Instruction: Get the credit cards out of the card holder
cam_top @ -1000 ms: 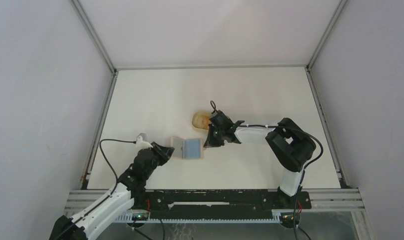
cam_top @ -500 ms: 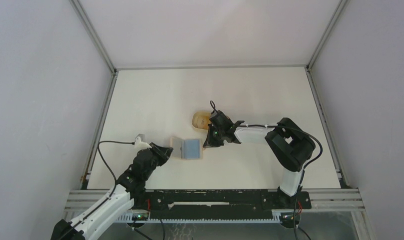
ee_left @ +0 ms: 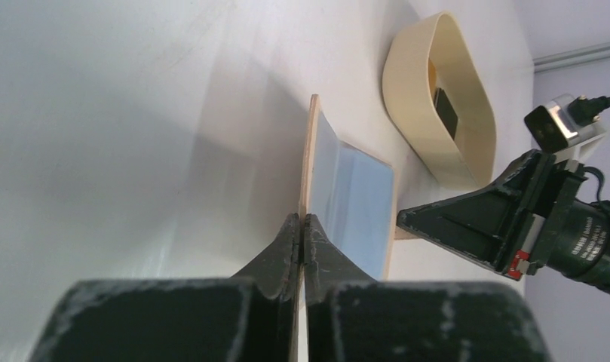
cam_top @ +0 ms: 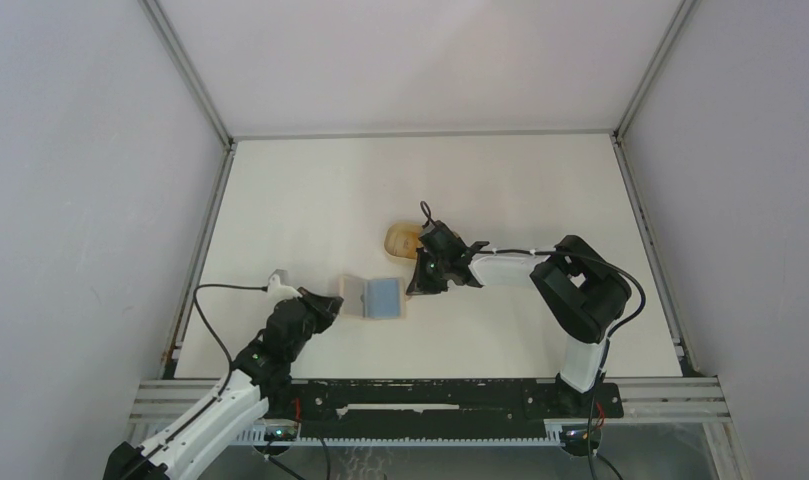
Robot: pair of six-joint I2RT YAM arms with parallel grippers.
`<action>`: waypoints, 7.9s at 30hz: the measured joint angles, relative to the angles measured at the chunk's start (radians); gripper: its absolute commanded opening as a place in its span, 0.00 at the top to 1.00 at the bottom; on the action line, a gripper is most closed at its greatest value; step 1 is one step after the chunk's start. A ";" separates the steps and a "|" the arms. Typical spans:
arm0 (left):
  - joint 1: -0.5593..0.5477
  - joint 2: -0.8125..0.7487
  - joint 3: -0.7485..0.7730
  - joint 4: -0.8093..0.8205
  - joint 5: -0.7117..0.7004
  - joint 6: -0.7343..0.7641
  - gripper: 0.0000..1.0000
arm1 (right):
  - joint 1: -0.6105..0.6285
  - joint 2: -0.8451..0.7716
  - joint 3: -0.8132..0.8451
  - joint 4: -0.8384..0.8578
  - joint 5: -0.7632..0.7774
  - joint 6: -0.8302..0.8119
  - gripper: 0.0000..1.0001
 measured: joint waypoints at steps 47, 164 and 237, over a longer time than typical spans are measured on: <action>0.003 0.051 0.048 -0.006 0.063 0.134 1.00 | 0.179 0.213 0.549 -0.377 0.283 -0.019 0.22; 0.023 0.270 0.092 0.232 0.252 0.230 0.99 | 0.040 -0.110 -0.180 0.290 -0.220 -0.040 0.25; 0.026 0.404 0.306 0.649 0.626 0.062 1.00 | -0.117 -0.621 -0.335 0.467 -0.330 -0.040 0.24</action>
